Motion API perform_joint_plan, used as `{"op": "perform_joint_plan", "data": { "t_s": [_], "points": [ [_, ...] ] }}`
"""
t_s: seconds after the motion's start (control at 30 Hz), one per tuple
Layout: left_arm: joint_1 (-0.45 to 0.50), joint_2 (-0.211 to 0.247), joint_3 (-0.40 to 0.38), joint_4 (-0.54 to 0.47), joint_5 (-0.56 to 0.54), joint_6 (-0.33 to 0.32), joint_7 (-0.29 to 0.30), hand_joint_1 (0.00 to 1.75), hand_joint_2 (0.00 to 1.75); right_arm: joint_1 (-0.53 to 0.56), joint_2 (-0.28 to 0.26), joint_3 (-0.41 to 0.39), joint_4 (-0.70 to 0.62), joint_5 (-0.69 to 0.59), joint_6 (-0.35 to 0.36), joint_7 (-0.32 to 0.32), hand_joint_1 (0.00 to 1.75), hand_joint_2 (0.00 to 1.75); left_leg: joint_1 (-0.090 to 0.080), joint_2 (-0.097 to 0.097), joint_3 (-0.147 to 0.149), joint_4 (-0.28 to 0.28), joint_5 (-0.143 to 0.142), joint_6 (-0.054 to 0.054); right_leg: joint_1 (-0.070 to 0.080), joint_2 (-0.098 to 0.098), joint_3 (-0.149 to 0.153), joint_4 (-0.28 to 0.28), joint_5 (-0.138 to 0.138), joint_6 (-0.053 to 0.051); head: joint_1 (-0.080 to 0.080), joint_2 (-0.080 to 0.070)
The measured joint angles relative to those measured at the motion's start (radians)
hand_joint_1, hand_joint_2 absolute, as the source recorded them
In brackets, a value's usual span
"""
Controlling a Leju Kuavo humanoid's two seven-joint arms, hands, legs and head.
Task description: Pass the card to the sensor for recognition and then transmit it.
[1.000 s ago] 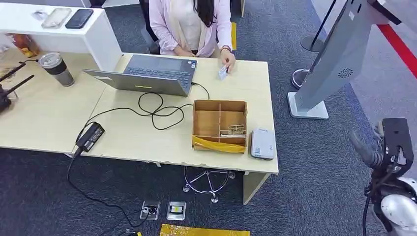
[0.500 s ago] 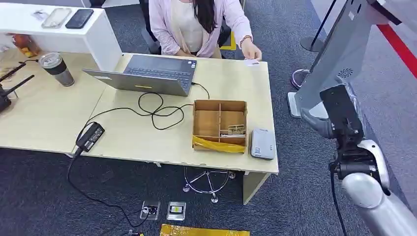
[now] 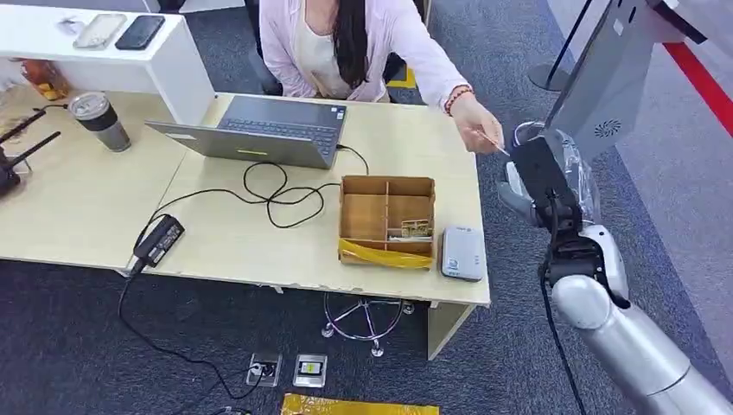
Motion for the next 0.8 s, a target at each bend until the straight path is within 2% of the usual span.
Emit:
{"op": "perform_joint_plan", "data": {
  "t_s": [0.23,0.5,0.53,0.57,0.8],
  "points": [
    [0.0,0.003,-0.001,0.0,0.0,0.002,0.0,0.0,0.0,-0.022,0.039,0.027,0.092,0.008,-0.038,-0.025,0.0,1.75,0.0,0.0,0.0,0.0,0.0,0.0,0.0,0.0,0.0,0.0,0.0,0.0,0.0,0.0],
    [0.0,0.003,-0.002,0.0,0.001,0.013,0.0,0.0,0.0,-0.041,0.071,0.033,0.174,0.015,-0.042,-0.044,0.0,1.75,0.0,0.0,0.0,0.0,0.0,0.0,0.0,0.0,0.0,0.0,0.0,0.0,0.0,0.0],
    [0.0,0.003,-0.002,0.0,0.001,0.013,0.0,0.0,0.0,-0.043,0.073,0.033,0.179,0.015,-0.041,-0.045,0.14,1.75,0.0,0.0,0.0,0.0,0.0,0.0,0.0,0.0,0.0,0.0,0.0,0.0,0.0,0.0],
    [0.0,0.003,-0.002,0.0,0.001,0.013,0.0,0.0,0.0,-0.045,0.074,0.033,0.182,0.015,-0.041,-0.047,1.75,1.75,0.0,0.0,0.0,0.0,0.0,0.0,0.0,0.0,0.0,0.0,0.0,0.0,0.0,0.0],
    [0.0,0.003,-0.002,0.0,0.005,0.016,0.005,0.0,0.0,-0.053,0.09,0.032,0.211,-0.002,-0.042,-0.076,1.75,1.75,0.0,0.0,0.0,0.0,0.0,0.0,0.0,0.0,0.0,0.0,0.0,0.0,0.0,0.0]
  ]
}}
